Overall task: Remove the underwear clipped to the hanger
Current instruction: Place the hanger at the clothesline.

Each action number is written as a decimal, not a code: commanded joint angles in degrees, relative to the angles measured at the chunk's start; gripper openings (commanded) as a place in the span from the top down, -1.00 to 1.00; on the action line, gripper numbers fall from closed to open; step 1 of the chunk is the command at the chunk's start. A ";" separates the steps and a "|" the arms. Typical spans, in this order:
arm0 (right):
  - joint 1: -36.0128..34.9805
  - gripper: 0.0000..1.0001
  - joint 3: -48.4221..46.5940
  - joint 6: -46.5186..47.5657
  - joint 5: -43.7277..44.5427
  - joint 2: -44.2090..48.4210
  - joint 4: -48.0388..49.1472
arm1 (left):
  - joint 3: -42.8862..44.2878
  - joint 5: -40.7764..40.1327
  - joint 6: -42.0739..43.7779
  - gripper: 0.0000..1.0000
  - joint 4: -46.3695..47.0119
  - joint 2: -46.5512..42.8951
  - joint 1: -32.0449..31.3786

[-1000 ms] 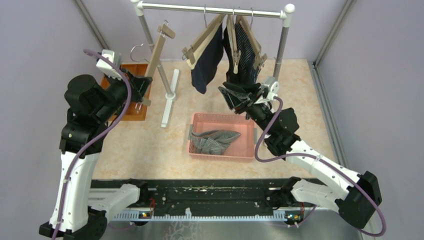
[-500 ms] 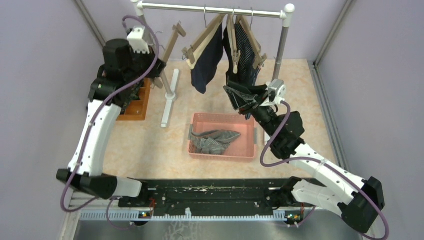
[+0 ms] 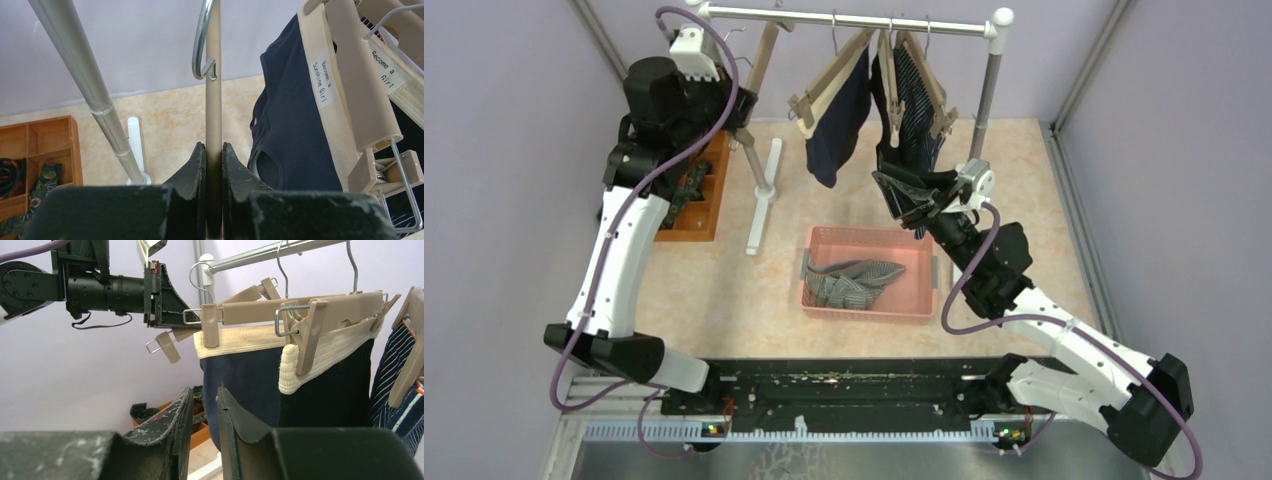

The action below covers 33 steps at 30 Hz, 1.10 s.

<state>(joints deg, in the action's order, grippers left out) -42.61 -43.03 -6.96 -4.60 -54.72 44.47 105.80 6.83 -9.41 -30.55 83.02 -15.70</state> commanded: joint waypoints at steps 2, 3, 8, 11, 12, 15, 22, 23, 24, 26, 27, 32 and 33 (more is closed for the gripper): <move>-0.11 0.51 -0.57 0.81 -0.32 -0.24 2.19 | -0.77 -1.22 -1.40 1.00 6.49 -1.36 -0.12; -0.15 0.51 -0.61 0.78 -0.41 -0.37 2.28 | -0.39 -1.51 -1.25 1.00 6.40 -0.97 -0.12; -0.17 0.52 -0.66 0.80 -0.95 -0.52 2.23 | 1.57 -2.29 -1.43 1.00 7.43 1.19 -0.11; -0.10 0.53 -0.43 0.85 -0.82 -0.52 1.94 | 2.48 -2.30 -1.92 1.00 8.90 2.08 -0.11; -0.10 0.53 -0.44 1.02 -0.38 -0.67 1.87 | 3.20 -2.51 -1.94 1.00 8.83 2.58 -0.12; -0.10 0.53 -1.64 2.02 3.26 -1.84 0.91 | 6.27 -3.21 -1.83 1.00 8.14 4.72 -0.12; -0.10 0.55 -3.73 2.37 3.26 -5.11 -0.74 | 11.67 -3.92 -2.06 1.00 8.05 9.56 -0.11; -0.10 0.55 -3.40 2.31 3.36 -5.12 -0.58 | 12.08 -4.04 -1.90 1.00 7.76 10.06 -0.09; -0.15 0.55 -3.05 2.34 3.59 -5.03 -0.50 | 12.22 -4.44 -1.88 1.00 7.62 10.36 -0.09; -0.10 0.55 -2.40 2.34 3.87 -4.87 -0.31 | 11.91 -5.41 -1.48 1.00 7.43 10.61 -0.12; -0.10 0.54 -2.15 2.28 3.78 -4.76 -0.27 | 11.97 -5.95 -1.22 1.00 7.09 10.77 -0.12; -0.12 0.54 -1.64 1.87 2.97 -4.54 0.12 | 10.74 -7.54 -0.08 1.00 6.52 11.84 -0.07; -0.11 0.54 -1.50 1.79 2.82 -4.47 0.08 | 10.15 -7.54 0.14 0.95 6.80 11.89 -0.11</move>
<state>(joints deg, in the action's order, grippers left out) -42.61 -43.94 -5.10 -1.54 -60.40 41.98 115.70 0.97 -10.39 -24.95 94.65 -15.70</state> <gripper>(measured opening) 0.229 0.130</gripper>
